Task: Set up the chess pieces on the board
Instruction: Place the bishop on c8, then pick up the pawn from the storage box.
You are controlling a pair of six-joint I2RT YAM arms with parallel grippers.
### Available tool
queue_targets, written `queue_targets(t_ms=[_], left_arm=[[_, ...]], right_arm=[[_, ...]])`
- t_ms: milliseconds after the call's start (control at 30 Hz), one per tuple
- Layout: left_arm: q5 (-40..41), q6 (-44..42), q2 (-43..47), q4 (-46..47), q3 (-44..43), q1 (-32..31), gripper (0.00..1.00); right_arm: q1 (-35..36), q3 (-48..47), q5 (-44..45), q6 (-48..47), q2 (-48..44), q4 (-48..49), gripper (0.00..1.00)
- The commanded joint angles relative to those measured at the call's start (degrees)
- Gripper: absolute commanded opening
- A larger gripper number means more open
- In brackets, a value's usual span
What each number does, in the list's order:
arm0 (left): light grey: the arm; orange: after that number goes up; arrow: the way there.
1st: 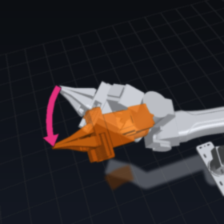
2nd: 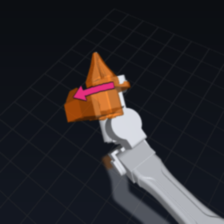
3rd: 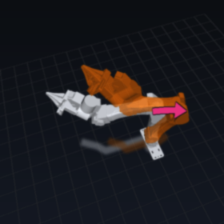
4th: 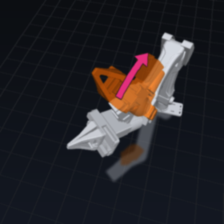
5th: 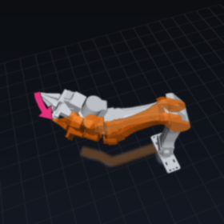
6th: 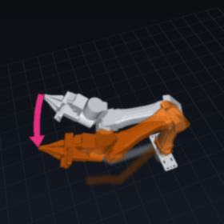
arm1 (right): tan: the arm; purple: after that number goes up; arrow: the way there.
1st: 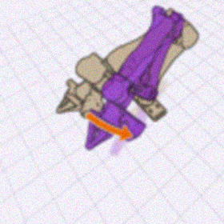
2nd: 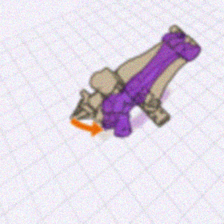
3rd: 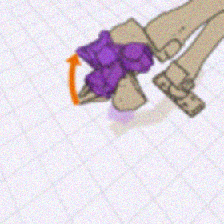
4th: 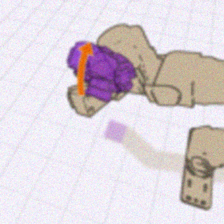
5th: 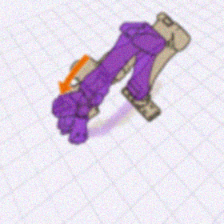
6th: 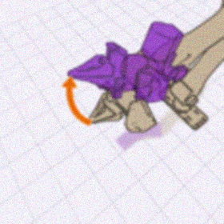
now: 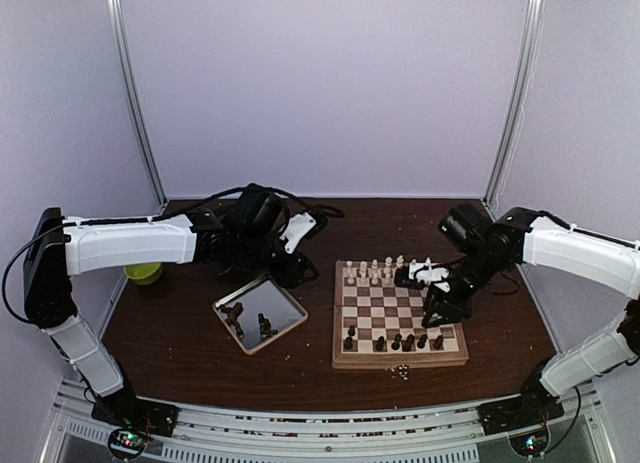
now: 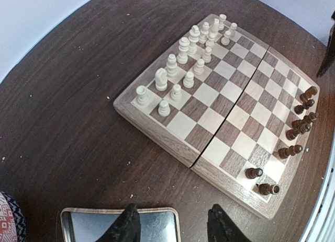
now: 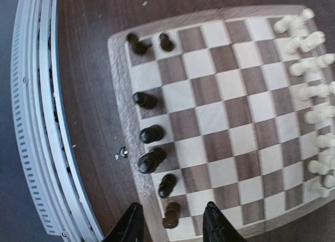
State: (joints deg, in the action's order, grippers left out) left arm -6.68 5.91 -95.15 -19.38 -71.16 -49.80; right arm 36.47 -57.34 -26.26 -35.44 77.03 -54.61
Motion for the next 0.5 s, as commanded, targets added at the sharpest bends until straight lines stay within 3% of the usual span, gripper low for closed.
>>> queue_targets(t_ms=[0,133,467], left_arm=[[0.04,-0.08,0.93,-1.62,-0.65,0.41,0.47],[1.85,-0.22,2.61,-4.84,0.34,0.41,0.47],[11.19,4.58,2.21,-21.99,2.04,1.35,0.46]], right_arm=[[-6.13,-4.4,-5.07,2.14,-2.23,1.33,0.41],[-11.88,-1.21,-7.39,11.15,-0.09,12.75,0.41],[-12.41,-0.31,-2.95,9.93,-0.3,14.99,0.41]])
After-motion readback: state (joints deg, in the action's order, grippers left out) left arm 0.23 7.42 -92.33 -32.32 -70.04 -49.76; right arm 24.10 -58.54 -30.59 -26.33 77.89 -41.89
